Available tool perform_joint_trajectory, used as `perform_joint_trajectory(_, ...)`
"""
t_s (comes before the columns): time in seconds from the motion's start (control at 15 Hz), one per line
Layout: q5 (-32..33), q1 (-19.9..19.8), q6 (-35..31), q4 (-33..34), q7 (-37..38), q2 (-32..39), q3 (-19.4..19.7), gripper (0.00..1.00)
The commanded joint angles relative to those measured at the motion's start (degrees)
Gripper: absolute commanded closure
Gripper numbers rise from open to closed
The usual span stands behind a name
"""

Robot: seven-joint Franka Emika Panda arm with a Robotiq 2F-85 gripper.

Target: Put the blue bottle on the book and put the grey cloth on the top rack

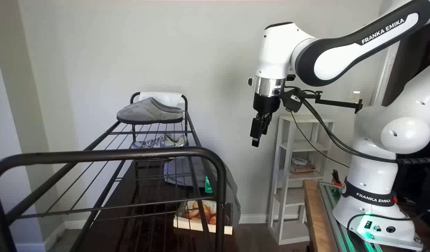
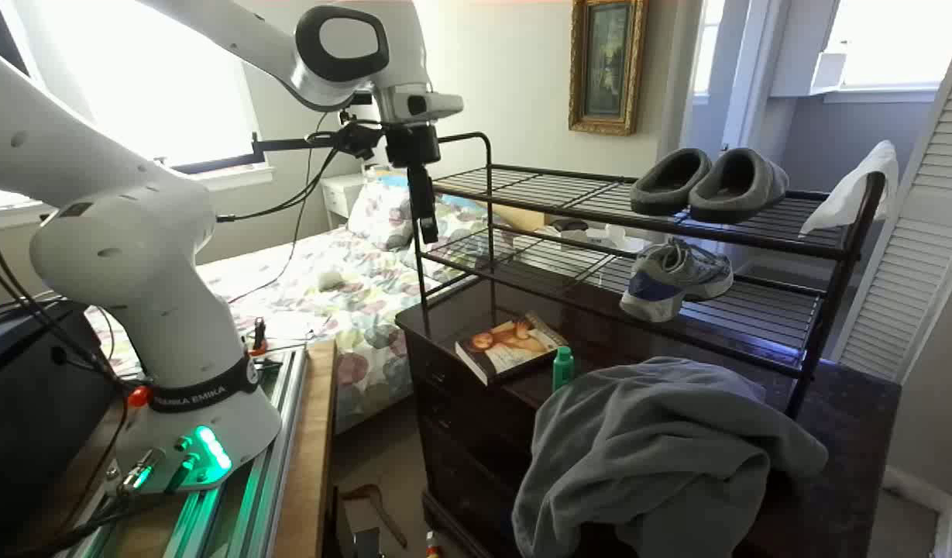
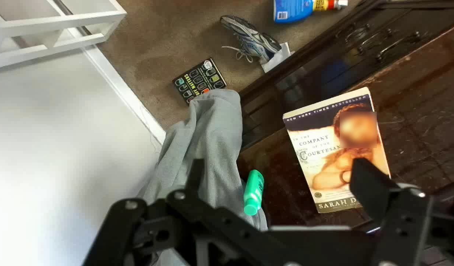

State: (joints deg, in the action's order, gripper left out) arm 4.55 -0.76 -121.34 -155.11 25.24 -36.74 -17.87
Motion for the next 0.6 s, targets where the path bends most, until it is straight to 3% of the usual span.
perform_joint_trajectory(0.0, 0.72, 1.02, 0.18, 0.09, 0.55, 0.19, 1.0, 0.0)
perform_joint_trajectory(0.33, 0.72, 1.02, 0.18, 0.09, 0.55, 0.19, 1.0, 0.0)
perform_joint_trajectory(0.47, 5.01, -3.19, 2.41, 0.74, 6.73, 2.73, -1.99, 0.0)
perform_joint_trajectory(0.53, 5.38, -3.22, 1.33, 0.03, 5.2, 4.07, -0.17, 0.0)
